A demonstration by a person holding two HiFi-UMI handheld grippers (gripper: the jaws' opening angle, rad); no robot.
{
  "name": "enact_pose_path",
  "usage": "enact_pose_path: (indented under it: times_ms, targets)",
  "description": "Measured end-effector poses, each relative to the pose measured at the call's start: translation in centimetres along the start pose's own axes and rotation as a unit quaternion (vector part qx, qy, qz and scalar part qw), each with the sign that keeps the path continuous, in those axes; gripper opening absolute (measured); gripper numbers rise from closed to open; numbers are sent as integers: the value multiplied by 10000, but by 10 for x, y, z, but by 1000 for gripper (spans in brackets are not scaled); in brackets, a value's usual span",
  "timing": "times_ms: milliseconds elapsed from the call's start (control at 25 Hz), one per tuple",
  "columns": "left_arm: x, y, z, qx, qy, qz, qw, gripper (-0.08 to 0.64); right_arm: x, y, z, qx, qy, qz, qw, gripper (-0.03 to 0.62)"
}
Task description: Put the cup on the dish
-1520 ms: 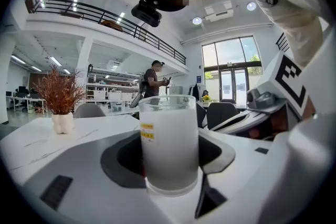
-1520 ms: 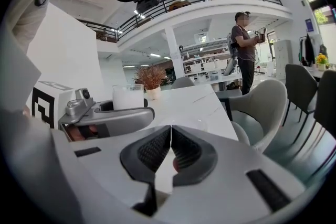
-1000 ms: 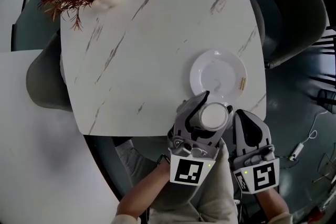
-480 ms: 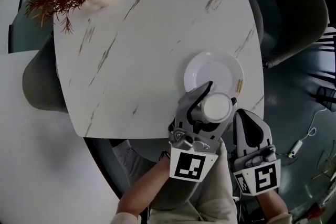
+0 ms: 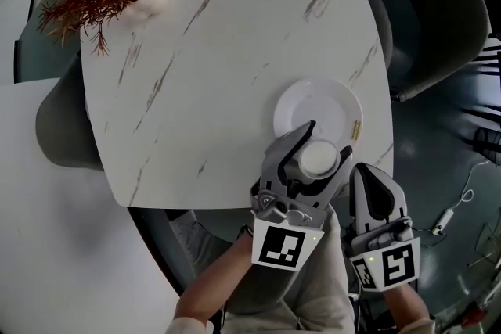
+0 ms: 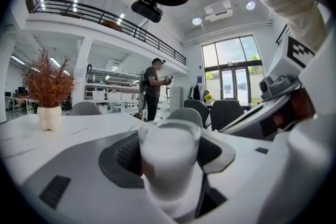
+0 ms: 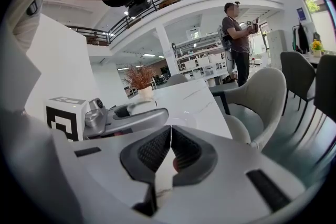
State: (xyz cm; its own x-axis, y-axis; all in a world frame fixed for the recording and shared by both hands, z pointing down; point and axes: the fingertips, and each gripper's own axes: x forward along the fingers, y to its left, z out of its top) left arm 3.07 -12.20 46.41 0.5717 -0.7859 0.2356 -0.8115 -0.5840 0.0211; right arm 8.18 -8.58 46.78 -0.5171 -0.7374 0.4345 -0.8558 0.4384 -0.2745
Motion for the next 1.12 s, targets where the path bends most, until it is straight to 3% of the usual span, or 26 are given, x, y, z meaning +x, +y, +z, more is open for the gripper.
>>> enact_pose_path:
  times_ms: [1120]
  targets:
    - [5, 2, -1, 72, 348, 143, 9993, 261, -20, 1, -2, 48, -53, -56, 10000, 5]
